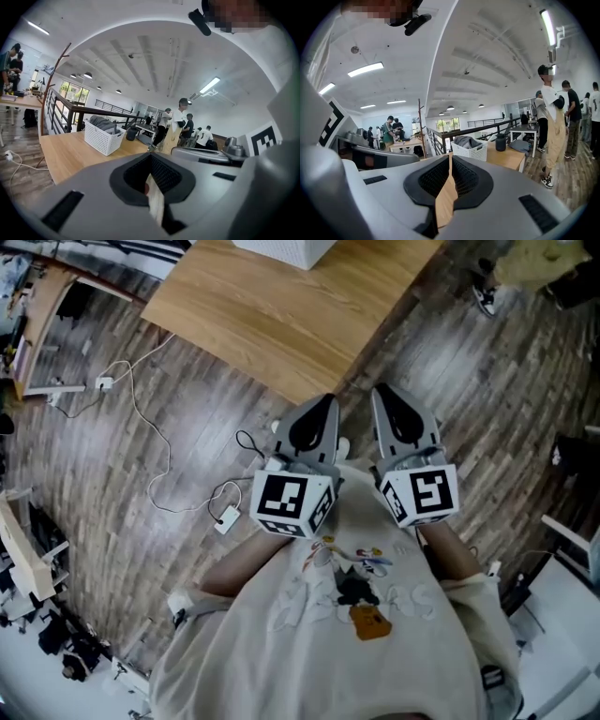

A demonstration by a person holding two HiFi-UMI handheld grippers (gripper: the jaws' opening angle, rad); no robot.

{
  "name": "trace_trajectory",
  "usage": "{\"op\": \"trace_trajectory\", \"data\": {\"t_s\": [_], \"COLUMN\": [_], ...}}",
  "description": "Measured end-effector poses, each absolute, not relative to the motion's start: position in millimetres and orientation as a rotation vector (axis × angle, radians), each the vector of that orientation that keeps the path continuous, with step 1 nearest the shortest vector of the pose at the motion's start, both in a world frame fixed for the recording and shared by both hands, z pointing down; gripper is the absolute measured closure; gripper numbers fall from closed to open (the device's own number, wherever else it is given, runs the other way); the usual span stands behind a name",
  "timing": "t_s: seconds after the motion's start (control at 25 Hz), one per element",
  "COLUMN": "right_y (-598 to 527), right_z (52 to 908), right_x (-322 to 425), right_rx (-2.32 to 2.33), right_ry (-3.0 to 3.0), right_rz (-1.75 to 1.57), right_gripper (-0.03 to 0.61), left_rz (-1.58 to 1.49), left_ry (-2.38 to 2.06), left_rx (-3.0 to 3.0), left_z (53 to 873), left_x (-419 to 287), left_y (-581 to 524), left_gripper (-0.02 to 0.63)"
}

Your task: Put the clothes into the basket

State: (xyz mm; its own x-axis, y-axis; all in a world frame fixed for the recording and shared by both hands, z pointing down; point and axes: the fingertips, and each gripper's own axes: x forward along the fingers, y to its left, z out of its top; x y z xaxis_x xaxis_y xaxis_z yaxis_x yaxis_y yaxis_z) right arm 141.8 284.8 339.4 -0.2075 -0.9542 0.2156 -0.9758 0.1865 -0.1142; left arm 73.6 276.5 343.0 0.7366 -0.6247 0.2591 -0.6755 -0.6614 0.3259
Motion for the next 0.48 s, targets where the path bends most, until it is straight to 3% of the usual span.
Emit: {"op": "trace_trajectory", "data": {"t_s": [0.48], "right_y": [293], "right_z": [341], "right_x": [125], "right_rx": [1.890], "right_ry": [-2.335], "right_rz": [0.314], "right_gripper": [0.543], "left_rz": [0.126], "left_ry": [-0.990], "left_rx": [2.524], "left_z": [344], "left_x": [64], "left_y": [276], "left_gripper": [0.612]}}
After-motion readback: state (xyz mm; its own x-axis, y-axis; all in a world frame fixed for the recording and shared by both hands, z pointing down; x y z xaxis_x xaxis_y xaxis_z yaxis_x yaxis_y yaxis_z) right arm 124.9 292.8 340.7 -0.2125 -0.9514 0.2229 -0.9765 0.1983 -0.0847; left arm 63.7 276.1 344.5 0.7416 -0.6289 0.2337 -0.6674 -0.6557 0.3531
